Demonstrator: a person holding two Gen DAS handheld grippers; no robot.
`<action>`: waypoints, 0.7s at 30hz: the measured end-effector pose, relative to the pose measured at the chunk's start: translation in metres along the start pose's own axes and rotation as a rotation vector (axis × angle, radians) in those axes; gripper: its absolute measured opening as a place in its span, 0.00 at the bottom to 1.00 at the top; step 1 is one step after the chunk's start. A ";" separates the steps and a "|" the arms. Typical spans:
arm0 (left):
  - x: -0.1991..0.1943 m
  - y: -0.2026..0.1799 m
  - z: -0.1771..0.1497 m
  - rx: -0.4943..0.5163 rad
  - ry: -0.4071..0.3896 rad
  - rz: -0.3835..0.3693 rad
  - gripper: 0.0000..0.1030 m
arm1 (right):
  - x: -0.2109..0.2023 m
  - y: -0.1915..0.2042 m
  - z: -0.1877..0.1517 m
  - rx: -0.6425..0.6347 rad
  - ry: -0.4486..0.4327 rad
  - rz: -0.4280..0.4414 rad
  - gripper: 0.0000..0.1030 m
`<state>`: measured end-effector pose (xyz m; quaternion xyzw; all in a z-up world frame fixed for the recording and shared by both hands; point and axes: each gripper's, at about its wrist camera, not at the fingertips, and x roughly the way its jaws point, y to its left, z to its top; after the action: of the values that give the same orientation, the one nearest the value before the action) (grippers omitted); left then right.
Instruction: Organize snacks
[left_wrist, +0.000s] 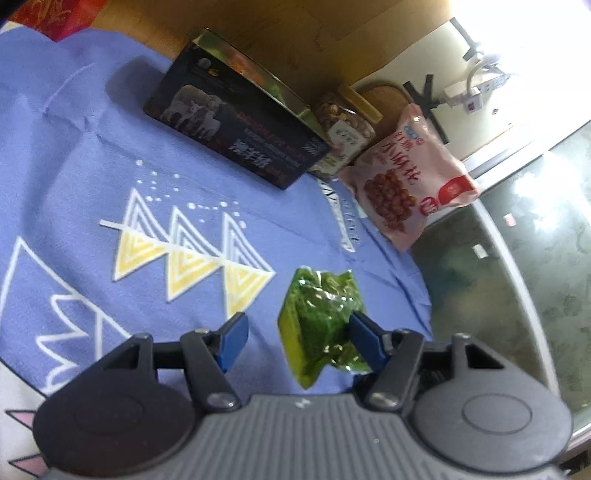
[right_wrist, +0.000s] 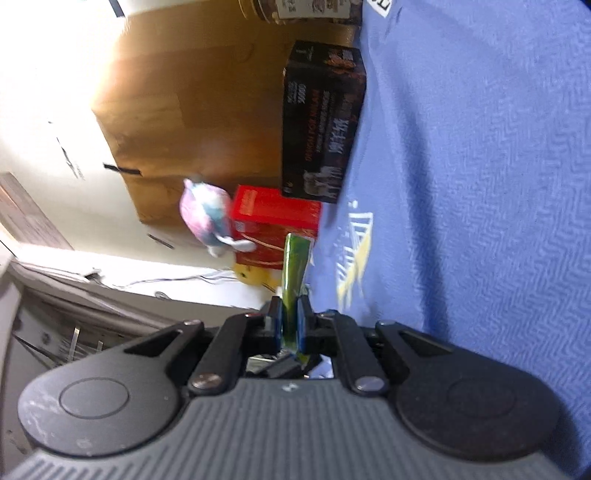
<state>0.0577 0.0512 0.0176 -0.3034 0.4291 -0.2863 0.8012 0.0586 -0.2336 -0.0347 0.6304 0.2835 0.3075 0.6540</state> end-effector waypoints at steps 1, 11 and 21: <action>0.000 -0.002 0.000 0.004 0.001 -0.013 0.44 | -0.001 0.000 0.001 0.008 0.001 0.014 0.10; 0.004 -0.060 -0.015 0.319 -0.039 0.262 0.35 | 0.006 0.014 -0.005 -0.149 -0.007 -0.140 0.12; 0.000 -0.067 -0.025 0.387 -0.060 0.333 0.36 | 0.015 0.021 -0.012 -0.260 -0.026 -0.218 0.12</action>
<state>0.0234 0.0014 0.0554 -0.0781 0.3863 -0.2182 0.8928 0.0586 -0.2144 -0.0139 0.5098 0.2993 0.2607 0.7632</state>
